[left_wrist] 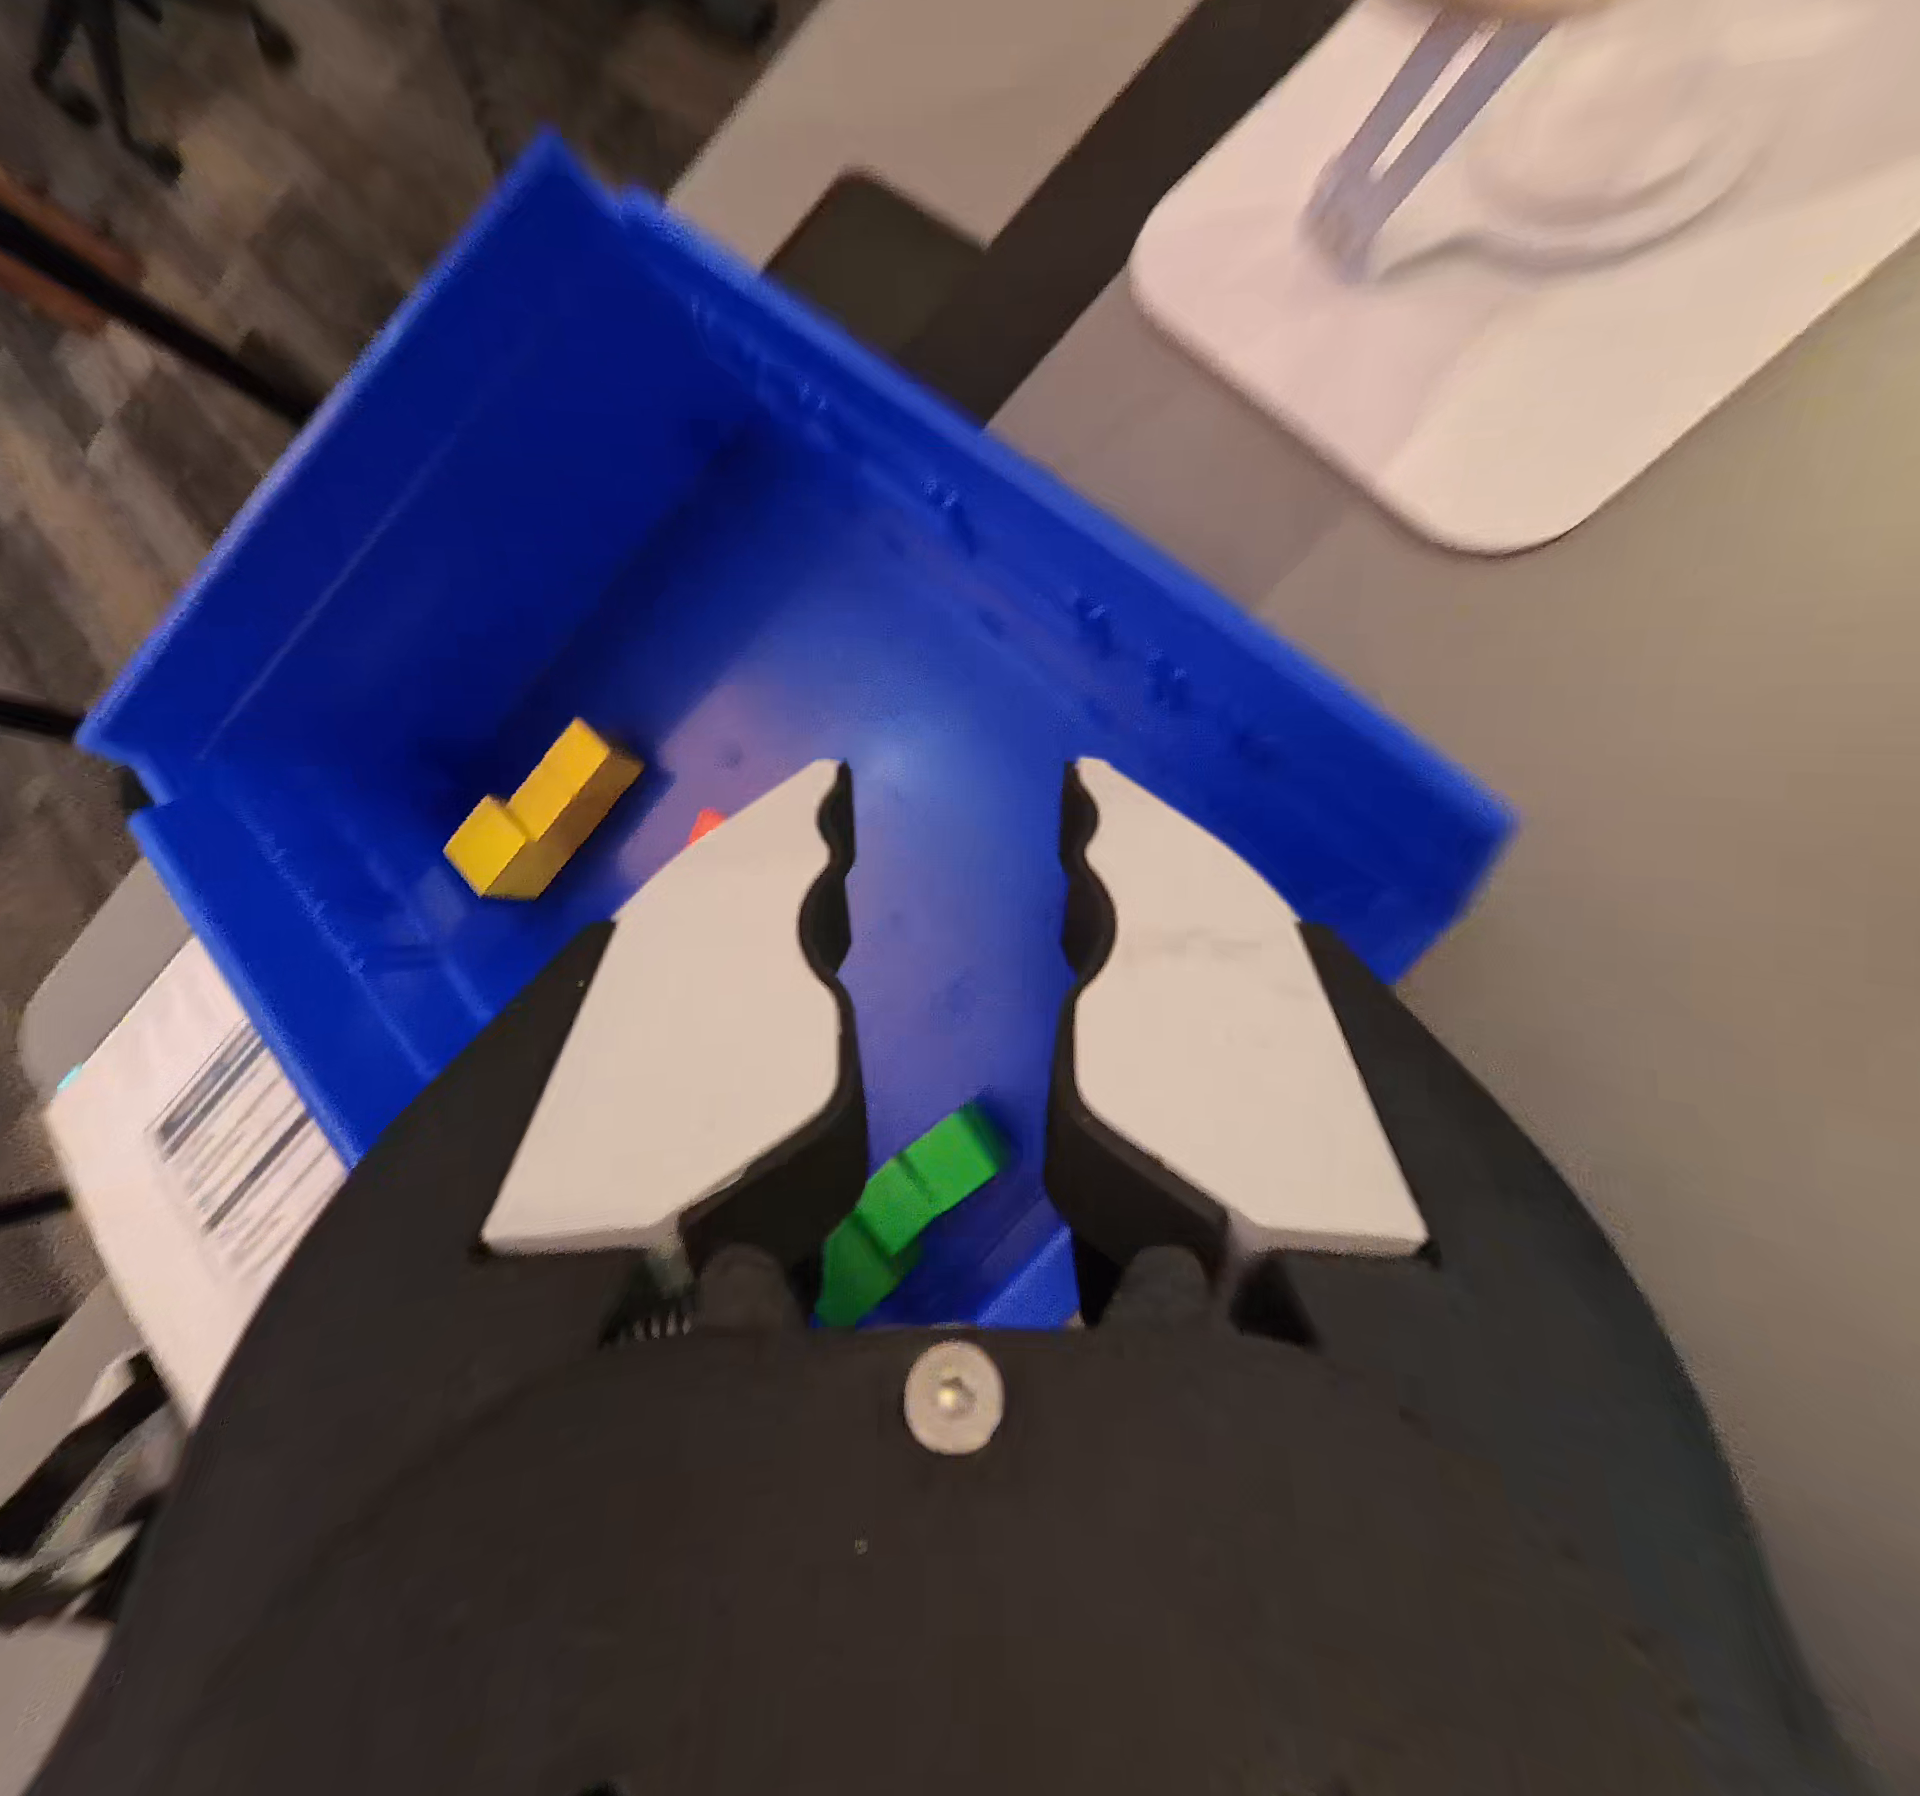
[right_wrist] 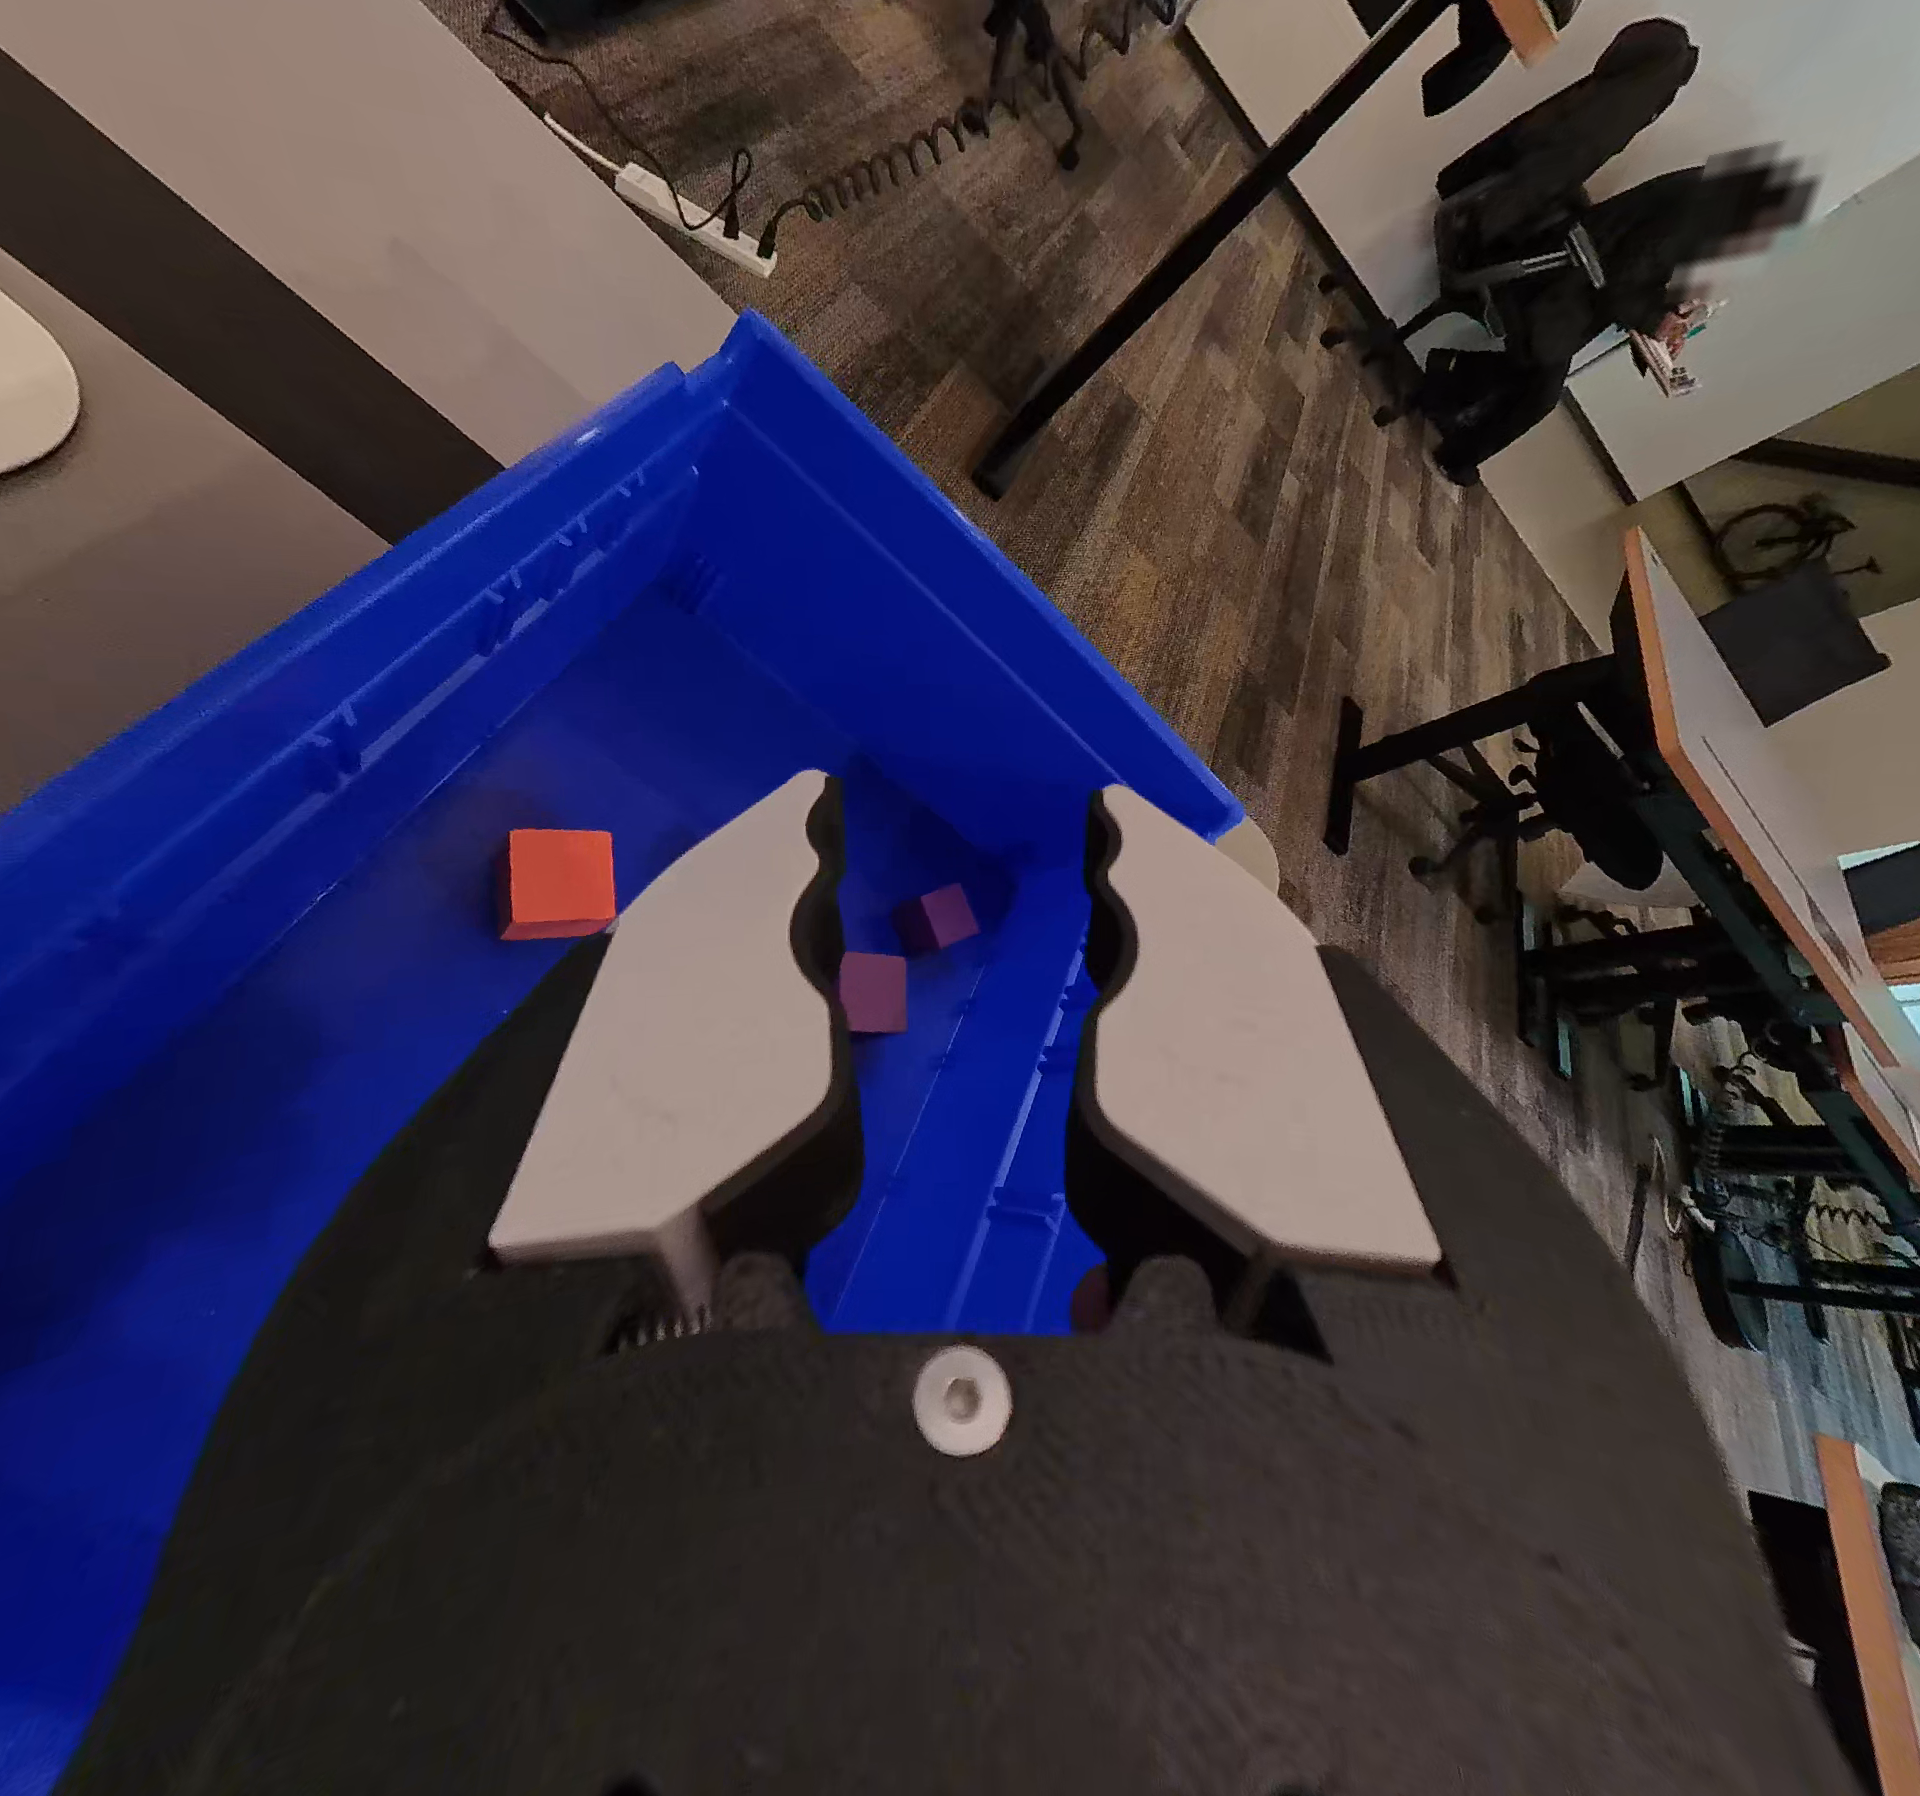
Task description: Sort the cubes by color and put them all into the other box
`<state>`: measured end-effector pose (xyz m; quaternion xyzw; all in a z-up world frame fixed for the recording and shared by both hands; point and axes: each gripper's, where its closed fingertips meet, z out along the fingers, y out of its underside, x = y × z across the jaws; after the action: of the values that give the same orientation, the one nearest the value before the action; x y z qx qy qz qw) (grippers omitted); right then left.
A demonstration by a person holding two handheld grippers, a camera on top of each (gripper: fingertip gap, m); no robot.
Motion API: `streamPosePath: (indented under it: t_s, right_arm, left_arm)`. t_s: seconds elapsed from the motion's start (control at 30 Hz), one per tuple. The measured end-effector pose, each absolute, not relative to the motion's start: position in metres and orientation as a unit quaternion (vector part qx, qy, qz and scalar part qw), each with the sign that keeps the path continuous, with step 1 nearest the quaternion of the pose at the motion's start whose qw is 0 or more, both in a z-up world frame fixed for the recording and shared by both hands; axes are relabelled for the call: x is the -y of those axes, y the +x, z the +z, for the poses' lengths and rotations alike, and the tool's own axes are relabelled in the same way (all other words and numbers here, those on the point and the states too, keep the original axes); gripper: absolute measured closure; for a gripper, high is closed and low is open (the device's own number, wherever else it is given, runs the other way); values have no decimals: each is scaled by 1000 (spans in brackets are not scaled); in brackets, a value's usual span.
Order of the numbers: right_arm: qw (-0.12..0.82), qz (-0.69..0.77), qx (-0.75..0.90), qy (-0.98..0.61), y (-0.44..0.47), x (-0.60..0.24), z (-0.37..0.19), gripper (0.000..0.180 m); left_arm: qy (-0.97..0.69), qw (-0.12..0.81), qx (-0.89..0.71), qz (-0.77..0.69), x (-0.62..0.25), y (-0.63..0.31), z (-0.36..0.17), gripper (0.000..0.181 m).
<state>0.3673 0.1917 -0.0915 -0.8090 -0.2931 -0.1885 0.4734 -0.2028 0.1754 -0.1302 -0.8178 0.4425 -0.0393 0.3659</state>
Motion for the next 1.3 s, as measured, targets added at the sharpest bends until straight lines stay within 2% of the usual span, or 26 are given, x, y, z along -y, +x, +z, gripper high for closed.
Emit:
streamPosePath:
  t_s: [0.17, 0.3, 0.63, 0.73, 0.87, 1.1, 1.2, 1.3]
  right_arm:
    - [477, -186, 296, -806, 364, -191, -90, 135]
    - [474, -185, 304, -805, 360, -192, -92, 135]
    - [467, -184, 313, -806, 356, -194, -98, 136]
    - [466, -185, 315, -806, 356, -194, -99, 137]
    - [465, -185, 317, -806, 355, -195, -99, 137]
    - [480, -186, 313, -799, 355, -192, -88, 140]
    - [507, -186, 311, -782, 351, -188, -68, 141]
    - [550, -191, 320, -747, 339, -177, -38, 144]
  left_arm:
    - [-821, 248, -510, 65, -203, -235, -174, 132]
    - [-803, 189, -555, 105, -222, -249, -190, 131]
    - [-822, 81, -548, 135, -249, -271, -224, 128]
    - [-823, 61, -545, 144, -254, -277, -231, 132]
    - [-832, 57, -541, 108, -254, -271, -236, 156]
    - [-841, 85, -525, 95, -247, -269, -221, 159]
    - [-846, 149, -509, 58, -235, -256, -197, 159]
    - [-840, 233, -488, -40, -211, -229, -162, 159]
